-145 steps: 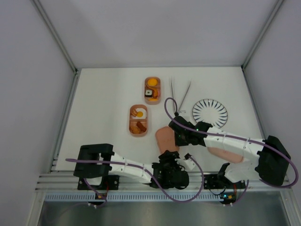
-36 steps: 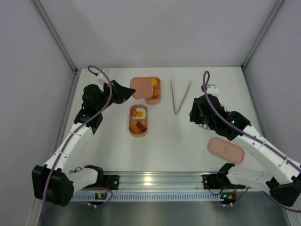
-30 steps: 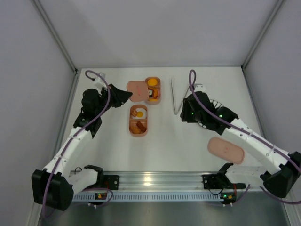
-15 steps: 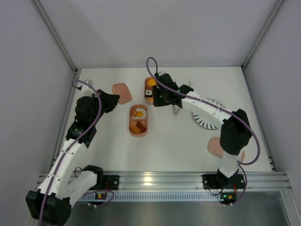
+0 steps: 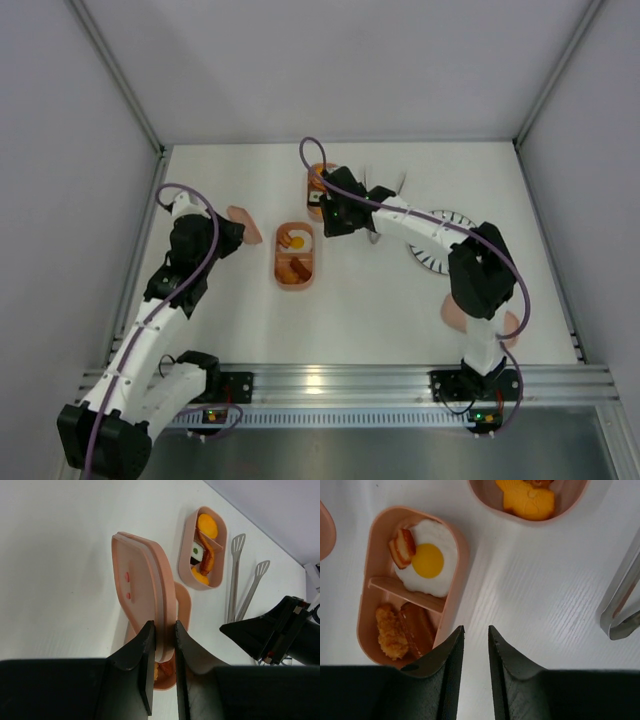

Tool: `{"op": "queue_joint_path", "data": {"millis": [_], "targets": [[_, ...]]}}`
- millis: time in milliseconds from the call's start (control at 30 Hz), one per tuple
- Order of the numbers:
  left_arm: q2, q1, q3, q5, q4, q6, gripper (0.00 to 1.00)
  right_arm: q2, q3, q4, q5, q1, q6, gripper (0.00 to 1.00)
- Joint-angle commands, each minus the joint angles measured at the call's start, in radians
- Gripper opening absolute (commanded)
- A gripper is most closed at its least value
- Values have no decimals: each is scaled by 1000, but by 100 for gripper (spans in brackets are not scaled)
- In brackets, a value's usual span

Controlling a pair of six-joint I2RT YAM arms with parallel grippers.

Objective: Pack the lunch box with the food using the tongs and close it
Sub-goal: Move the packing box to the center of the board.

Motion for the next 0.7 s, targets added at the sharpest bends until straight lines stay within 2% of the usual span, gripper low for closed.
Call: {"op": "queue_joint_path", "data": {"millis": [0, 233, 467, 667], "targets": [[3, 4, -19, -1, 60, -14, 0, 33, -25, 64, -12, 24, 1, 25], [0, 4, 13, 16, 37, 14, 0, 87, 38, 67, 54, 37, -25, 28], [-6, 4, 33, 28, 23, 24, 0, 177, 214, 32, 37, 23, -48, 33], [-6, 4, 36, 34, 18, 24, 0, 235, 276, 27, 3, 18, -40, 33]]}}
